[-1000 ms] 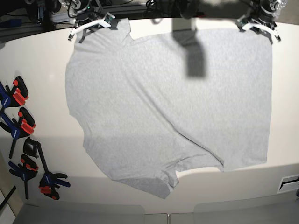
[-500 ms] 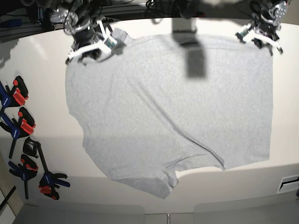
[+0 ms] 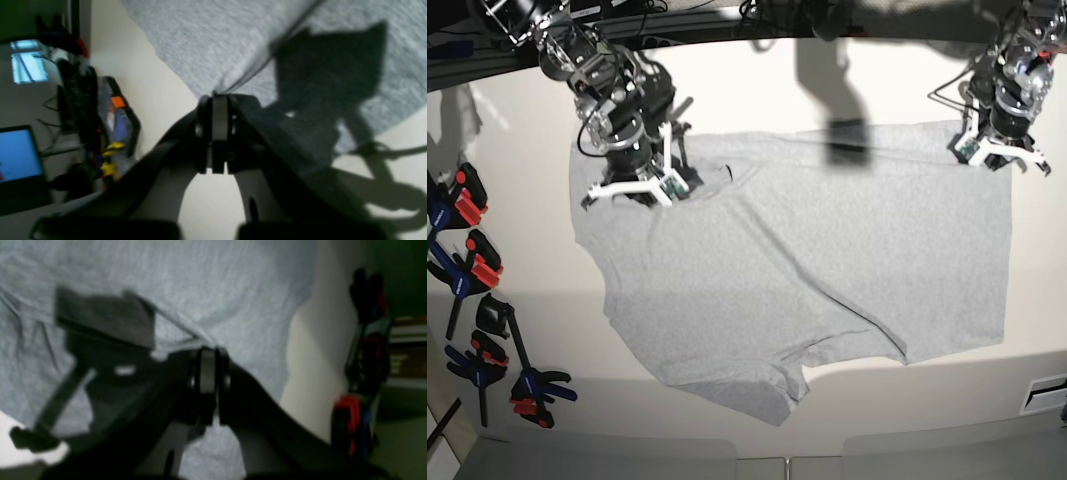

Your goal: Fold the T-shirt properly

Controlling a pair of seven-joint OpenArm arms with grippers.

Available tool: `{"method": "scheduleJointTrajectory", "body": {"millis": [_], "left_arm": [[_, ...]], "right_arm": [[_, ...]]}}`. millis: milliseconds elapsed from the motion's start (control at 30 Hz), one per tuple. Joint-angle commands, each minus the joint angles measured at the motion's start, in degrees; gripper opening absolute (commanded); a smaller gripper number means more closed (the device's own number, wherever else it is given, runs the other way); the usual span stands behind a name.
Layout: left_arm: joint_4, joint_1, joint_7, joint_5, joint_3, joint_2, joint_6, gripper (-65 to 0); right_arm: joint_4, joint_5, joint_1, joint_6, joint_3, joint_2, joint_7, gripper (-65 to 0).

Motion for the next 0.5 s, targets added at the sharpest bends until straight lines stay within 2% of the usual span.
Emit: {"method": "scheduleJointTrajectory", "body": {"millis": [0, 100, 200, 333, 467], "left_arm": [[-0.3, -1.2, -1.4, -0.6, -0.4, -1.1, 0.9, -65.0], [-2.9, -3.8, -5.1, -1.9, -0.4, -0.3, 0.9, -65.0], [-4.7, -6.7, -7.7, -1.9, -0.4, 2.0, 0.9, -65.0], [-6.6, -10.2, -7.8, -1.9, -0.4, 5.5, 0.9, -65.0], [-9.6, -12.4, -7.5, -2.0, -0.4, 6.9, 0.9, -65.0]], "right_arm": [[0.8, 0.2, 1.7, -0.8, 0.4, 0.5, 1.3, -65.0], [0.7, 1.7, 3.8, -0.3, 0.4, 0.1, 1.7, -65.0], [-0.8, 1.7, 5.7, 0.1, 0.4, -1.2, 2.0, -65.0], [-5.8, 1.7, 8.9, 0.1, 0.4, -4.0, 2.4, -65.0], [-10.2, 1.7, 12.2, 0.1, 0.4, -6.4, 2.8, -65.0]]}}
